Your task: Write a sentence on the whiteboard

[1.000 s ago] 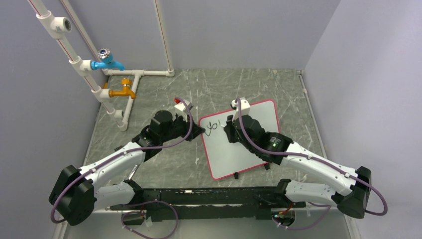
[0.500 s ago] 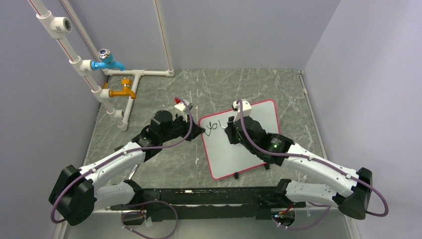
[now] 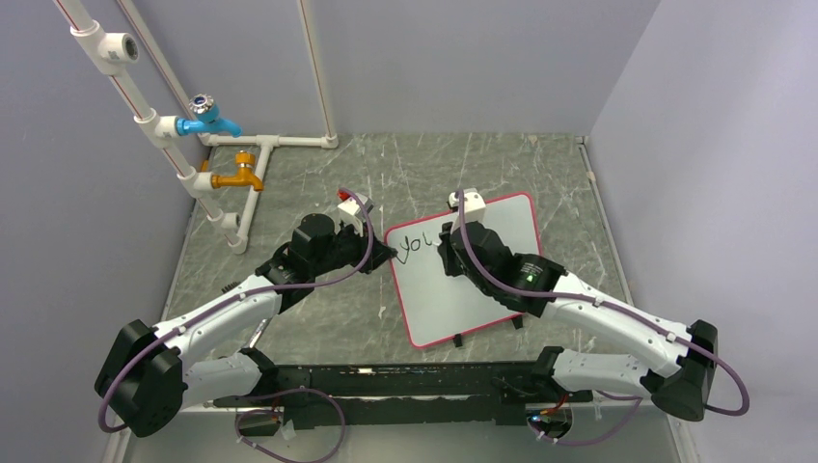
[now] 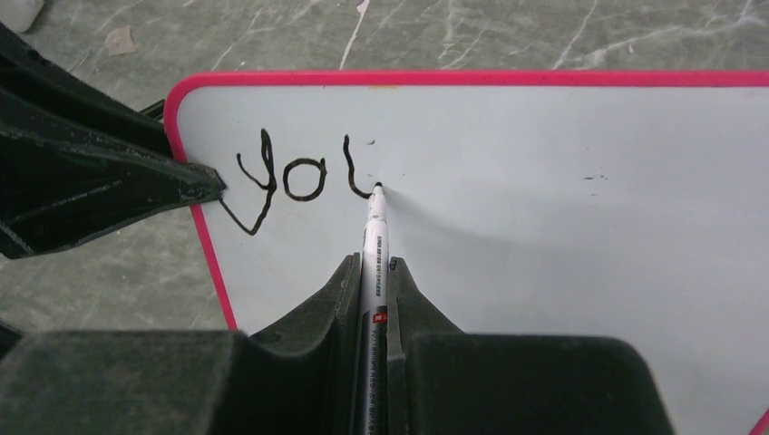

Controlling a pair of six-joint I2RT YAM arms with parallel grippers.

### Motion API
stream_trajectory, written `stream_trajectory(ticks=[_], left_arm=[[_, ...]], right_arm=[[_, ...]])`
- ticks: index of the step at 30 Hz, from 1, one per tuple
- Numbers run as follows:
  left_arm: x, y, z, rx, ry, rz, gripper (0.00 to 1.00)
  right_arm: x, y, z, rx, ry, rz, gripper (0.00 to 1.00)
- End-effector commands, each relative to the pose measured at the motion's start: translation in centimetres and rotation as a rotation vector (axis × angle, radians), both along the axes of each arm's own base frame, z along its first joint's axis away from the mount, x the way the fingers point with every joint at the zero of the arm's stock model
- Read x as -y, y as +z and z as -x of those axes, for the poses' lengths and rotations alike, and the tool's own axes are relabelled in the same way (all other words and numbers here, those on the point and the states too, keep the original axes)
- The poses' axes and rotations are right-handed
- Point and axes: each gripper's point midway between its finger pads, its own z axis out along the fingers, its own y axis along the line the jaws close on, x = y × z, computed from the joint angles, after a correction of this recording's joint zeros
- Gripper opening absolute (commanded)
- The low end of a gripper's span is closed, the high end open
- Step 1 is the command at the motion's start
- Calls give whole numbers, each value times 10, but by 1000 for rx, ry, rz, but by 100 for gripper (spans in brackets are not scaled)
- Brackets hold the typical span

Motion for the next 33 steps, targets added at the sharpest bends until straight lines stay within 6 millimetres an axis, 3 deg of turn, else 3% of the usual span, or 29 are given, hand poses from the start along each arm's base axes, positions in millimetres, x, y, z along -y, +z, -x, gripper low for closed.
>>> stream_trajectory(ticks=[1, 17, 33], left_arm=[[-2, 28, -14, 156, 5, -21, 0], [-2, 27, -14, 156, 5, -18, 0], [-5, 26, -16, 151, 24, -31, 0]], right_arm=[[6, 13, -16, 40, -59, 28, 0], [-5, 28, -29, 59, -50, -2, 0], [5, -4, -4, -28, -11, -18, 0]])
